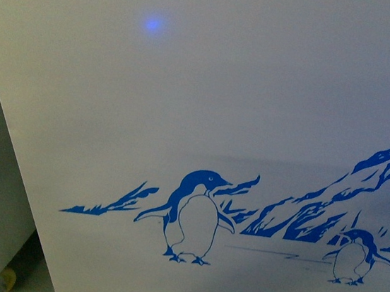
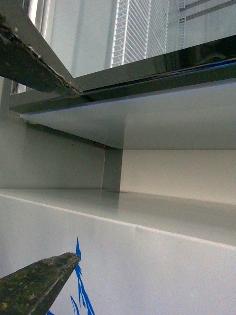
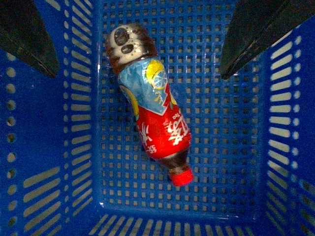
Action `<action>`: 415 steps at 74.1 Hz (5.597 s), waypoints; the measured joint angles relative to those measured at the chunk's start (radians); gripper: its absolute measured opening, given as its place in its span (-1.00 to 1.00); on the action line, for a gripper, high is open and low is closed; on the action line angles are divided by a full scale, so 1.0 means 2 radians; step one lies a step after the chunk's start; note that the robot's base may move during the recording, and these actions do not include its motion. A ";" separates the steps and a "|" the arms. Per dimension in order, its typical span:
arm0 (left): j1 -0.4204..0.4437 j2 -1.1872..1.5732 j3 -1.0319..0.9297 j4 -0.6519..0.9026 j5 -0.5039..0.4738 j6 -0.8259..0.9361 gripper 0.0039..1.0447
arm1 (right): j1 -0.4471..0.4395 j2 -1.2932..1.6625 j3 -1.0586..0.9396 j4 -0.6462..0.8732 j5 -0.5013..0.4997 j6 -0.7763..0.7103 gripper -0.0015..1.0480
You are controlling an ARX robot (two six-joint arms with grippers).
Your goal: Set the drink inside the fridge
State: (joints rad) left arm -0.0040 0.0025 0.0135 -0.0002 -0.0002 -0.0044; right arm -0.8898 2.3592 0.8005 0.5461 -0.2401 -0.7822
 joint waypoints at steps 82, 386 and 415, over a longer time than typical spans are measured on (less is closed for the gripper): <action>0.000 0.000 0.000 0.000 0.000 0.000 0.85 | 0.023 0.325 0.315 -0.068 0.022 0.030 0.79; 0.000 0.000 0.000 0.000 0.000 0.000 0.85 | 0.537 -0.988 -0.136 -0.266 0.253 0.369 -0.29; 0.000 0.000 0.000 0.000 0.000 0.000 0.85 | 0.537 -0.988 -0.136 -0.266 0.253 0.369 -0.29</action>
State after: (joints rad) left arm -0.0044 0.0025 0.0135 -0.0002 -0.0002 -0.0044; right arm 0.1841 0.3832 0.5278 0.0139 0.2661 -0.0452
